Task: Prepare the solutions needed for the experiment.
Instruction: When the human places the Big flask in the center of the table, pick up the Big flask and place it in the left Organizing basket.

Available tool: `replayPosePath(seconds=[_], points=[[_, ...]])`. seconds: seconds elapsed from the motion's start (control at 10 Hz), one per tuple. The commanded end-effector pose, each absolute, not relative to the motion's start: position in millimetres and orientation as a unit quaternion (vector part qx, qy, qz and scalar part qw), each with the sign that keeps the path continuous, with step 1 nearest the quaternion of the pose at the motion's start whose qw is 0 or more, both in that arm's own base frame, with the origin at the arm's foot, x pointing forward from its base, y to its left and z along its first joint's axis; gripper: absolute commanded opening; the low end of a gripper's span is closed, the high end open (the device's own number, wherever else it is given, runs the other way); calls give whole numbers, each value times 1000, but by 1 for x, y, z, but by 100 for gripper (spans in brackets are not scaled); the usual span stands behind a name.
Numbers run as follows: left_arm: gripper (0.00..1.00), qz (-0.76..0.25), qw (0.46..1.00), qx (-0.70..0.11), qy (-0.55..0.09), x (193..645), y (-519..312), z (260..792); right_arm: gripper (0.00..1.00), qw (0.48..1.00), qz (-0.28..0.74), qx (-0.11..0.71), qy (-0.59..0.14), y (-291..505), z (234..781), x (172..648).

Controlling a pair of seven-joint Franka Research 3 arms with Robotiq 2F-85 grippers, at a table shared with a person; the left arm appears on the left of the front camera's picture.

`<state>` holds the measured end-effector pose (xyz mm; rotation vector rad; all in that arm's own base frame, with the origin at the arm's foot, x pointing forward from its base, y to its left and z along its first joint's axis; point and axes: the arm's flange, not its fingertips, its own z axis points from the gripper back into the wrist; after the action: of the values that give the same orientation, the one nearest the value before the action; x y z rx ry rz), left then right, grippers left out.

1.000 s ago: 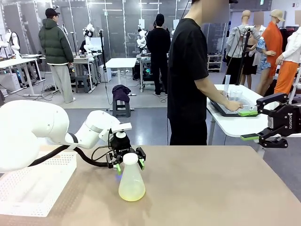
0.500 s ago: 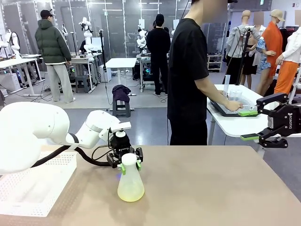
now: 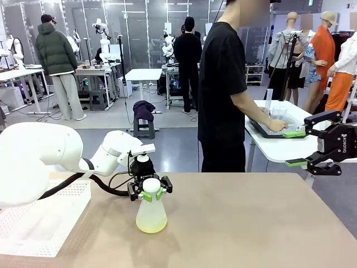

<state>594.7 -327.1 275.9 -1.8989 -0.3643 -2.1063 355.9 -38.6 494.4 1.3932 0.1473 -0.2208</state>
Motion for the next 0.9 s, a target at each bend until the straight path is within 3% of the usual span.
replayPosePath(seconds=[0.0, 0.1, 0.5, 0.8], points=[[0, -735, 135, -655, -112, 612, -331, 281, 66, 760, -100, 638, 70, -40, 497, 357], [5, -744, 131, -646, -106, 614, -330, 288, 66, 760, -100, 638, 70, -40, 497, 357], [5, -763, 118, -625, -111, 624, -311, 353, 66, 760, -100, 638, 70, -40, 497, 357], [5, -786, 145, -594, -87, 619, -287, 416, 66, 760, -100, 638, 70, -40, 497, 357]])
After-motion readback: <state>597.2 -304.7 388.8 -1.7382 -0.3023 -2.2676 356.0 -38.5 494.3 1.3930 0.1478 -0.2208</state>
